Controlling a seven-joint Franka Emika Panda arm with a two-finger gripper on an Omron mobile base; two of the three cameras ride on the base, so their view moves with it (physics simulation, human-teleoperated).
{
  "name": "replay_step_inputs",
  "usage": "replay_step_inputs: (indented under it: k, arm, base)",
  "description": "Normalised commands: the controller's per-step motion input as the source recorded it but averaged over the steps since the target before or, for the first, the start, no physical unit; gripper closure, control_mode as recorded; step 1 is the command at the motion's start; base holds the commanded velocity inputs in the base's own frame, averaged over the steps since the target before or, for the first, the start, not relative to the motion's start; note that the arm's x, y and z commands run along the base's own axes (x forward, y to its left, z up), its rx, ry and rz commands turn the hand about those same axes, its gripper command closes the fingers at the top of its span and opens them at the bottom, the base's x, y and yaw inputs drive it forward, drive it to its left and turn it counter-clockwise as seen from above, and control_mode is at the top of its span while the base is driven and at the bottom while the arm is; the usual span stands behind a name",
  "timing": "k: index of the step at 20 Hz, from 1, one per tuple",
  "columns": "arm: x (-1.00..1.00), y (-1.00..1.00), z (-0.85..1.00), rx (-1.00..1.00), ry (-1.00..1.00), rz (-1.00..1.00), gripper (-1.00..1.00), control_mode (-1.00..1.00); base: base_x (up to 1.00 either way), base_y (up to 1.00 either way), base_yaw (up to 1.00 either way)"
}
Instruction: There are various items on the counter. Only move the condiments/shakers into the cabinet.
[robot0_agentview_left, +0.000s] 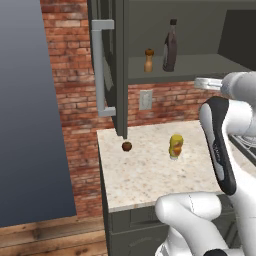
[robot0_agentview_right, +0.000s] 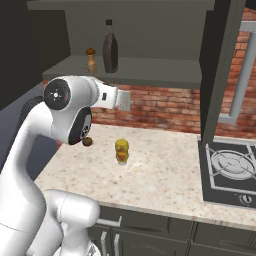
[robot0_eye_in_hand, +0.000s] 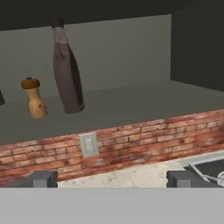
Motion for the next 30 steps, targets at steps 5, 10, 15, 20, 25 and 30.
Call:
replay_step_inputs:
  k: [5, 10, 15, 20, 25, 30]
  arm:
    - [-0.24, -0.47, -0.65, 0.04, 0.38, 0.13, -1.0, -1.0]
    - [-0.04, -0.41, -0.86, 0.0, 0.25, 0.16, -1.0, -1.0]
    - [0.0, -0.21, -0.93, 0.0, 0.11, 0.31, -1.0, -1.0]
    - [0.23, 0.0, -0.8, 0.0, 0.0, 0.3, -1.0, -1.0]
    - [0.36, -0.02, -0.39, 0.01, -0.04, 0.29, -1.0, -1.0]
    - [0.08, -0.18, -0.13, 0.05, -0.03, 0.42, -1.0, -1.0]
  base:
    - [0.0, 0.0, 0.0]
    - [0.0, 0.0, 0.0]
    - [0.0, 0.0, 0.0]
    - [0.0, 0.0, 0.0]
    - [0.0, 0.0, 0.0]
    - [0.0, 0.0, 0.0]
